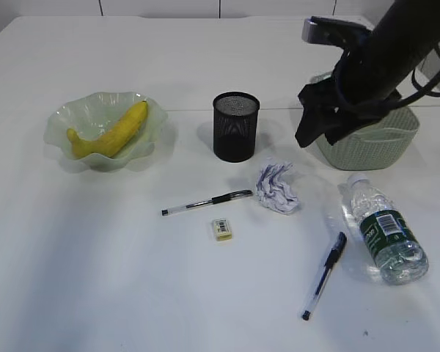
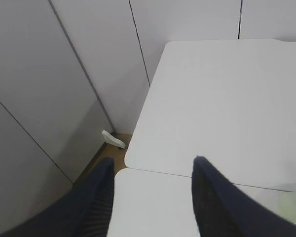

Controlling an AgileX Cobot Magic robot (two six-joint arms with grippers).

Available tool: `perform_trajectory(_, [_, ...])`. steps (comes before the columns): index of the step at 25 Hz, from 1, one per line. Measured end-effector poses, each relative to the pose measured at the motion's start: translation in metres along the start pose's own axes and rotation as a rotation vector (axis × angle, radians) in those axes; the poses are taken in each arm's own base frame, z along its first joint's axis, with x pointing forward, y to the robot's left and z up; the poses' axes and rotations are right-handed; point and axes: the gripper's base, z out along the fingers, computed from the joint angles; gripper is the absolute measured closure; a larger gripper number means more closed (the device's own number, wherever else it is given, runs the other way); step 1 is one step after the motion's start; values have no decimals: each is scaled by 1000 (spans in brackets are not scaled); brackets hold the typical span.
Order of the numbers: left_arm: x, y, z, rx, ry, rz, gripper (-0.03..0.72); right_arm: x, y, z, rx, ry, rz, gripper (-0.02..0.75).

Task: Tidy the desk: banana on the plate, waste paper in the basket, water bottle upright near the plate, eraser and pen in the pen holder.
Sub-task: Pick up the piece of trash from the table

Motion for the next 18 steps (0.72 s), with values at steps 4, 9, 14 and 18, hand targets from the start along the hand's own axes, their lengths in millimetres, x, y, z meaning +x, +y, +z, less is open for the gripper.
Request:
perform_trajectory(4, [0, 0, 0, -2, -1, 2, 330, 0, 2, 19, -3, 41, -8, 307])
perform_trajectory(9, [1, 1, 0, -6, 10, 3, 331, -5, 14, 32, -6, 31, -40, 307])
perform_trajectory(14, [1, 1, 0, -14, 16, 9, 331, -8, 19, 47, -7, 22, -42, 307])
perform_trajectory(18, [2, 2, 0, -24, 17, 18, 331, -13, 17, 52, 6, -23, -14, 307])
